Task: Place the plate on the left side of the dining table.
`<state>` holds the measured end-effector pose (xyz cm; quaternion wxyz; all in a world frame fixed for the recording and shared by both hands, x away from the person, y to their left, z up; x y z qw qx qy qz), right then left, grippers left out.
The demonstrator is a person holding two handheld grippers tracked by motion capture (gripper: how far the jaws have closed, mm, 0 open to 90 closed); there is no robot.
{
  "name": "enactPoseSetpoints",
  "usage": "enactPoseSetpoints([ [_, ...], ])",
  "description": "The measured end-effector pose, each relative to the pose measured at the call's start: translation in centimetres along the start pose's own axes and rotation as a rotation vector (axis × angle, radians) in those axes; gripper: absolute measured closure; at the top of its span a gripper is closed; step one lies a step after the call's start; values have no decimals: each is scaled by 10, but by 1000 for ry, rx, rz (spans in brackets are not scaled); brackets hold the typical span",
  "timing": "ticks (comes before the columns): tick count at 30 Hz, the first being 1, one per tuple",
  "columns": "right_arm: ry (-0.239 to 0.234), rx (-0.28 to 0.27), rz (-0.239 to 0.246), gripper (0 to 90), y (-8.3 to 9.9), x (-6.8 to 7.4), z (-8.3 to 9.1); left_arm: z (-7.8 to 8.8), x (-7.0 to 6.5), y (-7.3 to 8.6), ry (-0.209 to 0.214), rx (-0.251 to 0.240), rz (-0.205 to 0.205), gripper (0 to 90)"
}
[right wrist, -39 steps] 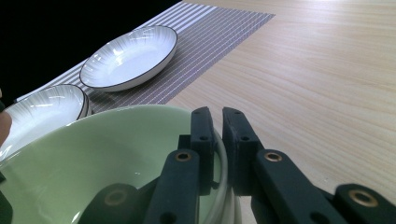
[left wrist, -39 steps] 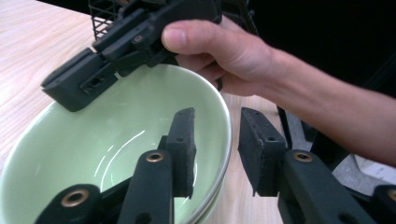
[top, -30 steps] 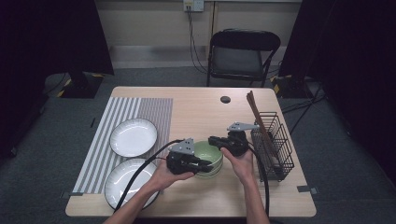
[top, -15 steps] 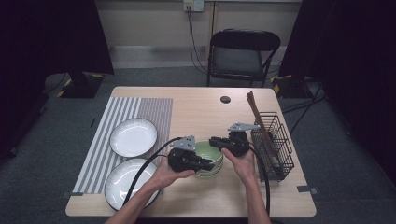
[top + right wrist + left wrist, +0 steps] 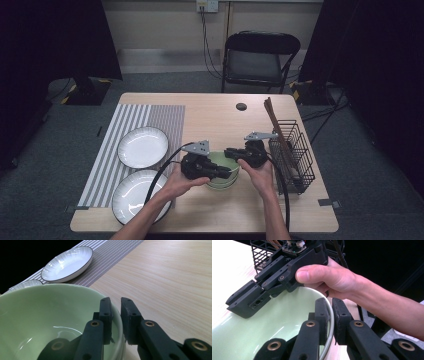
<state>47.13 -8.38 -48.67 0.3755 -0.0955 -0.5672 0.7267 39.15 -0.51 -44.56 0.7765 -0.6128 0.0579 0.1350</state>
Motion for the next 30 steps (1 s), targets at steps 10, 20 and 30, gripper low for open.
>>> enactPoseSetpoints([
  [10, -12, -12, -7, 800, 3, -1, 0, 5, -3, -2, -33, 17, -17, 770],
  [20, -3, -8, 7, 800, 3, 0, 0, 15, -1, 1, -71, 144, -61, 649],
  [30, 5, 3, 15, 799, 2, 1, 1, -2, 4, 15, -89, 266, -98, 652],
])
Point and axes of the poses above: each handheld gripper's, and its own axes: z roughly backward along the jaws, y roughly out of its underside, x roughly to its left, the point moved 9 cm from there along -z, roughly forward along the jaws, and after that the axes turned 11 degrees about -x, right-handed, at the moved point
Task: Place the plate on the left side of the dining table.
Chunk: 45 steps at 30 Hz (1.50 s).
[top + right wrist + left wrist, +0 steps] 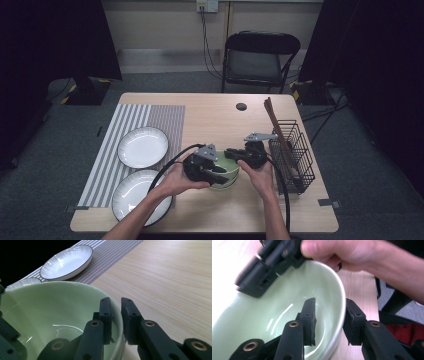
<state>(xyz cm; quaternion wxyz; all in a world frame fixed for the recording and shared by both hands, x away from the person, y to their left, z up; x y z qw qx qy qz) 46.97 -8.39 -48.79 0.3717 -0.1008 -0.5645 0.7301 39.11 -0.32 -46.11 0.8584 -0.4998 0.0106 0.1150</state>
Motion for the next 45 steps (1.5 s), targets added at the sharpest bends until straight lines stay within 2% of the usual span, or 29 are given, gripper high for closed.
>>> enactPoseSetpoints([
  [4, 6, 7, 15, 801, 0, 0, 0, -1, -3, -1, 9, 10, -29, 721],
  [6, 10, 8, 19, 803, 0, 0, 0, -1, -4, -2, 32, 20, -44, 771],
  [9, 16, 9, 24, 804, 0, 0, 0, -3, -6, -3, 41, 31, -49, 825],
  [11, 16, 13, 28, 802, 0, 0, 1, -1, -5, -2, 54, 41, -45, 830],
  [13, 20, 17, 36, 792, 0, 0, 1, -3, -5, -2, 65, 6, -27, 833],
  [17, 37, 15, 42, 701, -2, -3, 1, -1, -6, -2, 63, -10, -12, 833],
  [18, 38, 14, 40, 685, -2, -3, 1, 1, -5, -2, 60, 0, -13, 833],
  [19, 40, 6, 39, 672, -3, -4, 1, 1, -5, -3, 66, -16, -4, 833],
  [21, 46, 0, 35, 636, -4, -5, 1, 2, -4, -3, 61, -5, -5, 833],
  [22, 48, -2, 33, 624, -4, -6, 0, 1, -5, -3, 65, -21, 0, 834],
  [27, 58, -19, 35, 551, -7, -8, -2, 4, -4, -5, 68, -42, 4, 833],
  [29, 76, -21, 40, 475, -9, -10, -2, 5, -4, -5, 71, -45, 5, 832],
  [33, 112, -31, 62, 423, -17, -13, -1, 6, -4, -5, 74, -45, -2, 832],
  [36, 150, -45, 77, 408, -23, -17, -1, 7, -6, -8, 80, -70, 7, 832],
  [38, 156, -60, 66, 398, -26, -20, -1, 9, -5, -9, 79, -81, 13, 829],
  [45, 196, -47, 54, 309, -23, -38, -7, 11, -5, -10, 86, -93, 16, 830],
])
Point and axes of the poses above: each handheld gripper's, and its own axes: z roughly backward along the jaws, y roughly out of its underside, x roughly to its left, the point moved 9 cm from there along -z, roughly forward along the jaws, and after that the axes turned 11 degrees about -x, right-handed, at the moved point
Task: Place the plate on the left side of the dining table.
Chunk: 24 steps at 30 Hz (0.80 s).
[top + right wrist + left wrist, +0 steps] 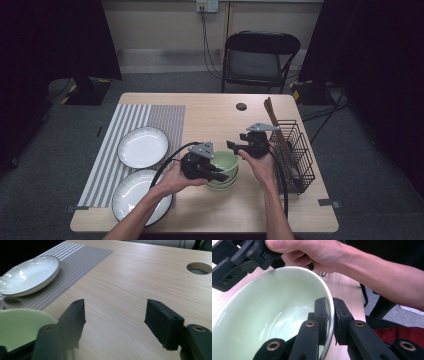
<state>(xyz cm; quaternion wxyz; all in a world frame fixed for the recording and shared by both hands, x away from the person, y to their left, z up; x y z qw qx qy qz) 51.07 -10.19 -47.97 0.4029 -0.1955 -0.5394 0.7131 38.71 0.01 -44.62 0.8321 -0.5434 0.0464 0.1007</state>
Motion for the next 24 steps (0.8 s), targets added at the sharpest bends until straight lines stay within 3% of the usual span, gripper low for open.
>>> enactPoseSetpoints([
  [4, 54, 28, 4, 250, 6, -11, -5, 2, 0, -1, 2, -6, 1, 830],
  [10, 84, 28, -19, 204, 10, -22, -8, 4, -2, -4, 11, -18, -1, 830],
  [14, 117, 49, -5, 193, 14, -30, -9, 9, 0, -11, -11, -49, -7, 829],
  [24, 152, 123, 26, 188, 37, -32, -19, 25, 3, -19, -29, -95, -4, 829],
])
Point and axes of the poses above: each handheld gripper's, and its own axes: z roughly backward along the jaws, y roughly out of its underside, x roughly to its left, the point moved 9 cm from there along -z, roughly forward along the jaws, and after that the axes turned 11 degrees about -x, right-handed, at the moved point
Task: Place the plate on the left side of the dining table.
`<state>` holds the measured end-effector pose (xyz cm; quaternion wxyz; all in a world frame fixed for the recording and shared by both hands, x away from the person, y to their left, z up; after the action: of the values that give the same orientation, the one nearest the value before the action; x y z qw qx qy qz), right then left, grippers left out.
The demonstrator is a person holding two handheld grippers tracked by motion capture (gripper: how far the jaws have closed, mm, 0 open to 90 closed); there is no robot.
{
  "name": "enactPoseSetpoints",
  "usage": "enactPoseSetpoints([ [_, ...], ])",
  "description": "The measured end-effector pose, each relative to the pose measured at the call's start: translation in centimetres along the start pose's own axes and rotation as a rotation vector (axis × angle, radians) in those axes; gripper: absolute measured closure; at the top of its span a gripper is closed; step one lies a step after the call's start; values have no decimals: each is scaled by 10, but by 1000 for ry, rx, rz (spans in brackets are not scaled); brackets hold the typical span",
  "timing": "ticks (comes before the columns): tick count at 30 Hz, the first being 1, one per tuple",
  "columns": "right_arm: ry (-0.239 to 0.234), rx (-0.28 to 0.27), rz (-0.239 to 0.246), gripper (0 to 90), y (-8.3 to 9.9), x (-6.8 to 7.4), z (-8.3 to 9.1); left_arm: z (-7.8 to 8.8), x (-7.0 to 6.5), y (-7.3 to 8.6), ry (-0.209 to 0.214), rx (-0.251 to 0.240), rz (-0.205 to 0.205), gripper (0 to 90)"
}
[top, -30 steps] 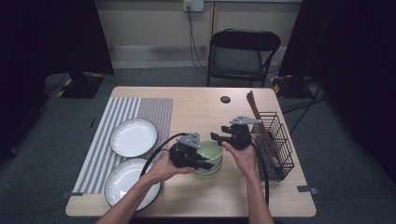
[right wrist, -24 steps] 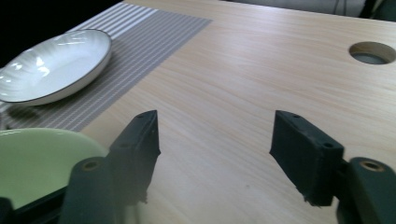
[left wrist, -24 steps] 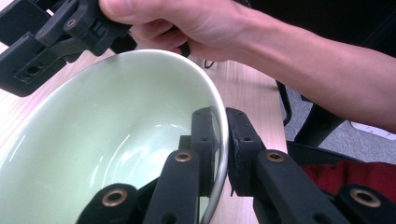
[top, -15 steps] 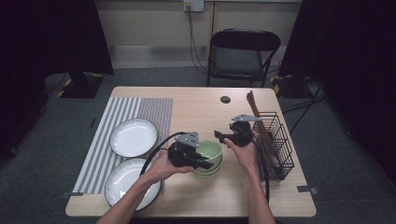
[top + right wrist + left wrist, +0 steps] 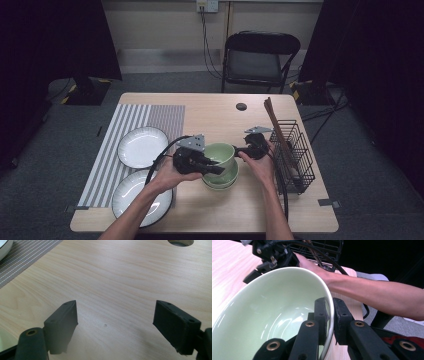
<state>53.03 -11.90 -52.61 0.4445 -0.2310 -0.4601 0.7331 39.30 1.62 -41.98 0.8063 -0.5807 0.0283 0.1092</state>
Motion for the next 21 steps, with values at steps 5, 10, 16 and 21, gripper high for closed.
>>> enactPoseSetpoints([
  [5, -1, 7, 11, 188, 3, 3, -3, 11, 3, -3, -18, -22, 1, 829],
  [10, 5, 13, 16, 186, 10, 4, -6, 19, 5, -4, -30, -19, 2, 829],
  [16, 16, 19, 22, 173, 15, 2, -7, 28, 10, -3, -50, -30, 7, 829],
  [21, 18, 41, 20, 179, 25, 3, -10, 35, 18, -2, -79, -50, 15, 828],
])
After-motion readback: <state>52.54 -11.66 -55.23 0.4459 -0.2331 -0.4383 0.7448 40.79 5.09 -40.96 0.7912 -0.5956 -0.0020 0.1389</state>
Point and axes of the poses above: each handheld gripper's, and its own axes: z roughly backward along the jaws, y roughly out of its underside, x roughly to its left, the point moved 9 cm from there along -z, roughly forward along the jaws, and after that the axes turned 11 degrees about -x, right-handed, at the moved point
